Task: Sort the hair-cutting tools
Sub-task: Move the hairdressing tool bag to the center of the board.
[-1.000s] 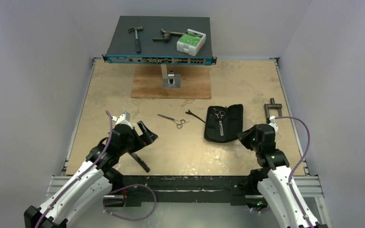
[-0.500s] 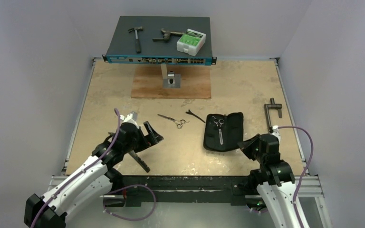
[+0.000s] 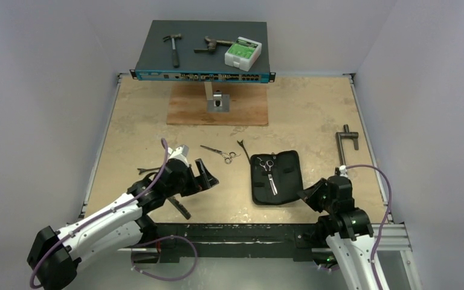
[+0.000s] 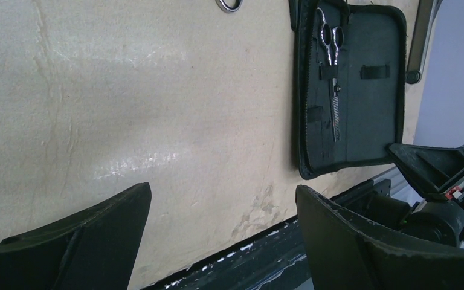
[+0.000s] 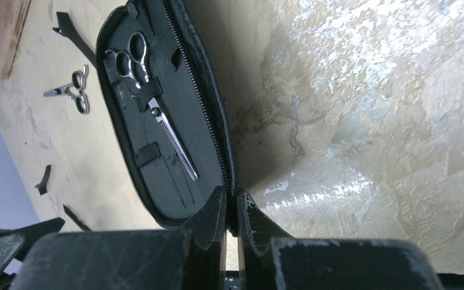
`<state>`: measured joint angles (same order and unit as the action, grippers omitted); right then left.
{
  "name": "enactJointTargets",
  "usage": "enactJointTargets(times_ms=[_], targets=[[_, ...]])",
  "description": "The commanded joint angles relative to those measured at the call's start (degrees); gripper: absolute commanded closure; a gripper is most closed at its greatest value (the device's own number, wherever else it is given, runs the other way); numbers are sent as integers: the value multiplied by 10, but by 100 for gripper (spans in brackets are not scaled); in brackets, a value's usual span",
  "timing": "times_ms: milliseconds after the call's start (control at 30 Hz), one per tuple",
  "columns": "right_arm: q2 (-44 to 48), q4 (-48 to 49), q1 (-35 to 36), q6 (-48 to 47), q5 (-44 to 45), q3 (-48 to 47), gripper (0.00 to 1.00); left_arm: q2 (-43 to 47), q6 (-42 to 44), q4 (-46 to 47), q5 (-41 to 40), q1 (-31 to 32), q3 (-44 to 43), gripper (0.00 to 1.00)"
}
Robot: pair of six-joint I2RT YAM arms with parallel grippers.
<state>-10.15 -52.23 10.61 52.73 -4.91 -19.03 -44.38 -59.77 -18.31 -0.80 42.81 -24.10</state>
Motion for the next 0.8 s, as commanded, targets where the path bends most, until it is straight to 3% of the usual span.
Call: enactJointTargets(times_ms=[0,200,333,533,767], targets=[[-17,32,3,-11,-37,16,100,-39,-14,60,-14,19,-10,10],[-47,64,3,-27,-51,30,97,-165,-5,115,-21,52,-66,10],[-53,60,3,-39,-40,5,65,-258,-3,125,-35,75,-118,11],[-91,57,3,-56,-5,-46,36,-335,7,113,-74,110,-177,14],[-91,78,3,-54,3,-57,34,-420,40,29,-139,146,-281,21]])
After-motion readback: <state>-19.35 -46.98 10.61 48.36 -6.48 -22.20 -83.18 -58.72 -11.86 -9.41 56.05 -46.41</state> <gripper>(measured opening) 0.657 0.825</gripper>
